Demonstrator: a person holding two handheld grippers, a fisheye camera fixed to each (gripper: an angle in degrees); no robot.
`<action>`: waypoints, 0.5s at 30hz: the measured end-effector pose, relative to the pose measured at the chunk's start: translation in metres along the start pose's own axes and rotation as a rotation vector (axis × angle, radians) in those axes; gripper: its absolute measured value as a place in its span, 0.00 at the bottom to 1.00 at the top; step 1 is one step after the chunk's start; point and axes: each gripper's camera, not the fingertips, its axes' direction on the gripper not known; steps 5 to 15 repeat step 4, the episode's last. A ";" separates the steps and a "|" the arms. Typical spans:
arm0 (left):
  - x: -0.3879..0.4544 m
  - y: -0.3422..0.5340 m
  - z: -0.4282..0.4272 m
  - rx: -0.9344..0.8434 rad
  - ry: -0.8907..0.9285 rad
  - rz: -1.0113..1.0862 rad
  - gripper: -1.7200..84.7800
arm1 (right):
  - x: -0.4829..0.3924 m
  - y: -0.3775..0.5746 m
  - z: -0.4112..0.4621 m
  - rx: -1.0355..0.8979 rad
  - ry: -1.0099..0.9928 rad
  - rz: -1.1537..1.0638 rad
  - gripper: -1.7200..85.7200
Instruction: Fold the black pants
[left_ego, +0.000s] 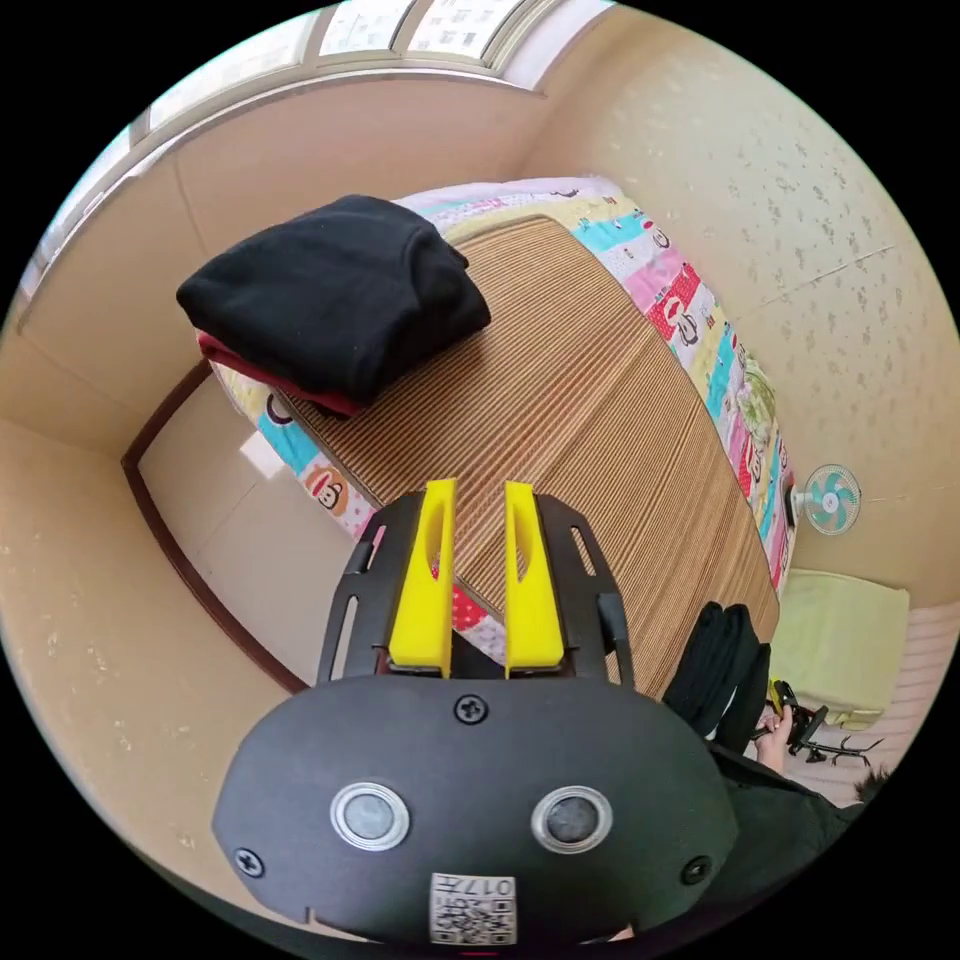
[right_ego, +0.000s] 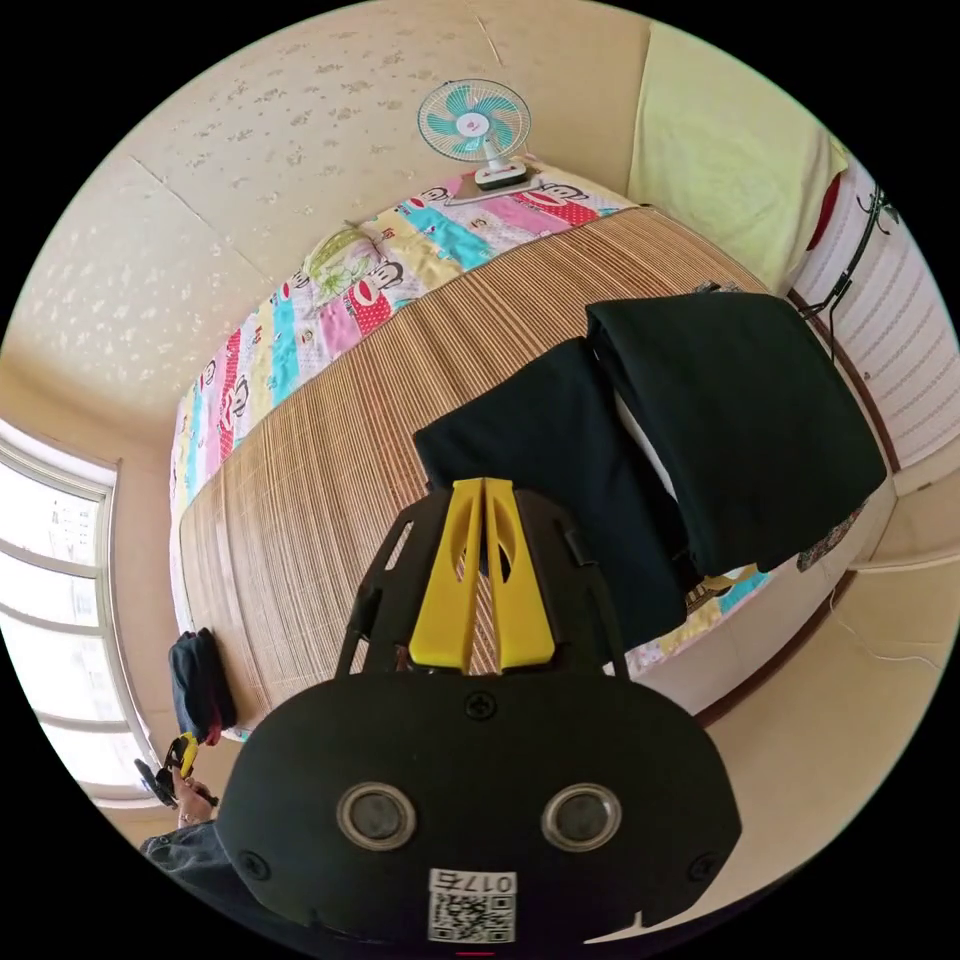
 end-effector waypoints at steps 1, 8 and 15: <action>-0.009 -0.021 -0.008 0.022 -0.005 0.008 0.14 | -0.023 0.010 -0.002 0.018 -0.005 -0.011 0.02; -0.023 -0.075 -0.015 0.029 0.000 0.042 0.16 | -0.080 0.027 0.002 0.010 -0.050 -0.039 0.02; -0.023 -0.075 -0.015 0.029 0.000 0.042 0.16 | -0.080 0.027 0.002 0.010 -0.050 -0.039 0.02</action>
